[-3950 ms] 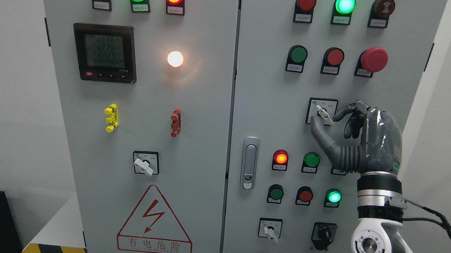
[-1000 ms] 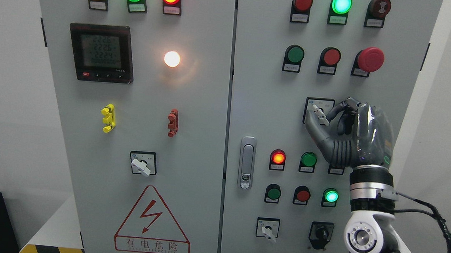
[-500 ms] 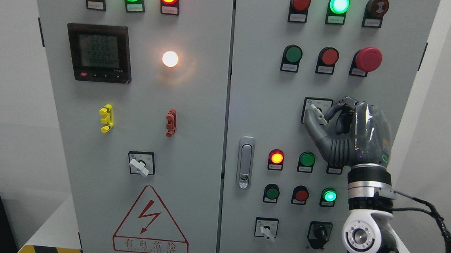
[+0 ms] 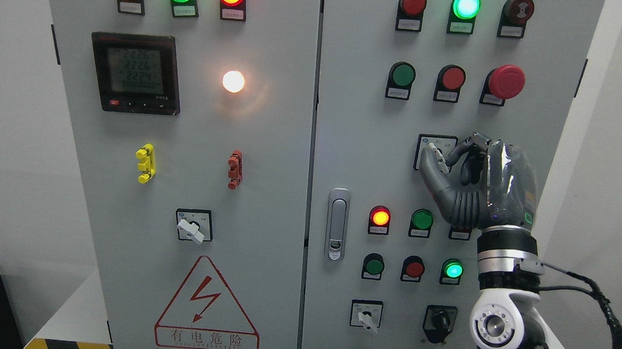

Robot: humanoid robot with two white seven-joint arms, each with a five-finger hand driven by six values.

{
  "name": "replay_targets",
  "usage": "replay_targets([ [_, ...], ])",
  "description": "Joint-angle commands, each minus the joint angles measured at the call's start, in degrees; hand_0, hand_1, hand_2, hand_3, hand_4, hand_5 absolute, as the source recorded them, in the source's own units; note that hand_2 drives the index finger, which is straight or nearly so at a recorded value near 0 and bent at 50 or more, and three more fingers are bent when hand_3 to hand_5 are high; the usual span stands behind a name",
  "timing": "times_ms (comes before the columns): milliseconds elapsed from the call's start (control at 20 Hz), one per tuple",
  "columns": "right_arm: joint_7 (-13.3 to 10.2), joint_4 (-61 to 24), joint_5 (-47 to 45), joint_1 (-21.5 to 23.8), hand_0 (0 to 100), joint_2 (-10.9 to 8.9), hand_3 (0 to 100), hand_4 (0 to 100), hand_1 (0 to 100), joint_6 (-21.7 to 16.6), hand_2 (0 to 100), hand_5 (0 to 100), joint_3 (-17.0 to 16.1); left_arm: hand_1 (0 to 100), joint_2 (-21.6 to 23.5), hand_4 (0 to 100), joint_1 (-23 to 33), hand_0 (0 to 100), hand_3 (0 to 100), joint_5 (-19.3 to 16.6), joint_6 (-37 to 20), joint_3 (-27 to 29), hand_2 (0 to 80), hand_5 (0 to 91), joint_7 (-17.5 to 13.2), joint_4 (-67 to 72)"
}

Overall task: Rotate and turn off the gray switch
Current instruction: 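Twist the right hand to rotate the gray switch knob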

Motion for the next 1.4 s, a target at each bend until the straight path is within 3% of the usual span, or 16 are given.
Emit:
replay_targets([
  [0,-0.01,0.05,-0.01,-0.01,43,1.05,100,100,47,0.0,70,100,0.28,39,0.06,0,-0.53,12,0,1.14,-0.05,0.44,0.0,0.0,-0.04,-1.4],
  [1350,-0.01,0.14,-0.09,-0.36,50,1.05,100,100,48,0.0,73,100,0.99,39,0.06,0,-0.53,12,0,1.14,-0.05,0.44,0.0,0.0,-0.04,-1.4],
])
